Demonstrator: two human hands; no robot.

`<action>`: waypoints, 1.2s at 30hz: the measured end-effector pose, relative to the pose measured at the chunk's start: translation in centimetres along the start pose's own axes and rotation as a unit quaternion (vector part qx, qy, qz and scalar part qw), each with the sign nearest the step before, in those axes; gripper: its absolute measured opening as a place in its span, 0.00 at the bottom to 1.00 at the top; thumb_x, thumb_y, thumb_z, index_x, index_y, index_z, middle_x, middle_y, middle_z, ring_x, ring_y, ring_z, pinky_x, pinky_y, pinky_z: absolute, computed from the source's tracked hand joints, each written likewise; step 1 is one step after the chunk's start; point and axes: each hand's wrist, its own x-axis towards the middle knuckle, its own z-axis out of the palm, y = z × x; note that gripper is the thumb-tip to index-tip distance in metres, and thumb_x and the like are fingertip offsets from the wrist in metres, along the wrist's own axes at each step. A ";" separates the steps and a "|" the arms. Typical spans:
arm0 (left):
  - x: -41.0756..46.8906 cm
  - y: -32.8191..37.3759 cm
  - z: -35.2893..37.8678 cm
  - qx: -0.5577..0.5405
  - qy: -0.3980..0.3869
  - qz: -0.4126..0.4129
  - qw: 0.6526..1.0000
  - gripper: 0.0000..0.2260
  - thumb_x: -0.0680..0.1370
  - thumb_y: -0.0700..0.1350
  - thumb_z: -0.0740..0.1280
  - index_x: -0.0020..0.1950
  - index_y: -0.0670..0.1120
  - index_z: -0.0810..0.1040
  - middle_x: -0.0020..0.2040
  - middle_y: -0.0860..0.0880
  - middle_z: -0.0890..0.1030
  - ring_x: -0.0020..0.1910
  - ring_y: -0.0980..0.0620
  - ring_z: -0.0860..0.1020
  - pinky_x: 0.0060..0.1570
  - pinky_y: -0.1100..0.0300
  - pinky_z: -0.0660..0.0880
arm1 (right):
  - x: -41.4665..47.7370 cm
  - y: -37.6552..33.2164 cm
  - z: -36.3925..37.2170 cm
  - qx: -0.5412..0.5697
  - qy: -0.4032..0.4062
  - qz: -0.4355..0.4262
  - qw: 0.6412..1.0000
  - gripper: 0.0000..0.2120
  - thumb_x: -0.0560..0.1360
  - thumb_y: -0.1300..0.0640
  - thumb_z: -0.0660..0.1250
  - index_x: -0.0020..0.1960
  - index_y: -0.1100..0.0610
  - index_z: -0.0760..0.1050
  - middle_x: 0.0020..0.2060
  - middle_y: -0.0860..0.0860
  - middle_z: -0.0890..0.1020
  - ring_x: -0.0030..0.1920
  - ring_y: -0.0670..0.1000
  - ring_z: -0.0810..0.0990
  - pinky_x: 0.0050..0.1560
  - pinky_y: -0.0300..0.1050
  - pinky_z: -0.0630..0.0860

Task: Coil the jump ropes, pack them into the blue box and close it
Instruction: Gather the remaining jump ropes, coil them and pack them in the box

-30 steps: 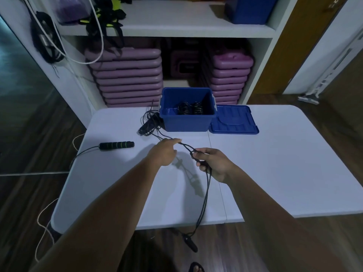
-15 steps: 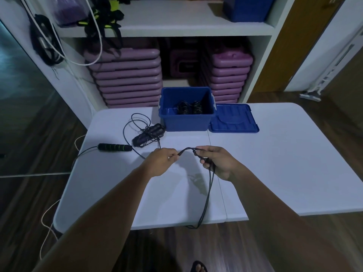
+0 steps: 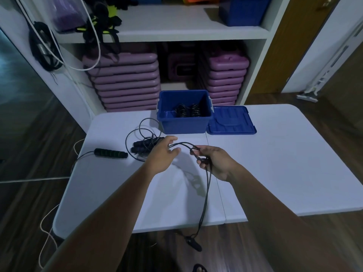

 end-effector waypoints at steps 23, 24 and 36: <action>-5.1 0.2 4.8 -0.059 -0.218 -0.043 0.973 0.09 0.71 0.52 0.77 0.48 0.51 0.85 0.48 0.52 0.86 0.51 0.54 0.83 0.58 0.57 0.74 | 1.9 -0.6 1.9 0.042 0.078 -0.053 0.995 0.11 0.80 0.67 0.60 0.60 0.63 0.76 0.47 0.55 0.84 0.32 0.51 0.78 0.36 0.41 0.75; -5.0 0.2 5.0 -0.052 -0.218 -0.032 0.974 0.09 0.70 0.53 0.77 0.46 0.52 0.85 0.48 0.50 0.86 0.49 0.51 0.83 0.58 0.54 0.75 | 1.8 -0.6 1.9 0.045 0.079 -0.053 0.994 0.11 0.80 0.67 0.60 0.60 0.64 0.77 0.47 0.55 0.83 0.32 0.51 0.78 0.36 0.41 0.75; -4.1 2.2 0.9 -0.139 -0.182 0.021 0.973 0.06 0.83 0.43 0.64 0.52 0.40 0.76 0.39 0.42 0.76 0.37 0.43 0.77 0.47 0.40 0.82 | 0.5 -0.8 0.9 0.048 0.070 -0.028 0.996 0.09 0.81 0.59 0.62 0.59 0.59 0.74 0.43 0.54 0.81 0.34 0.52 0.75 0.29 0.41 0.67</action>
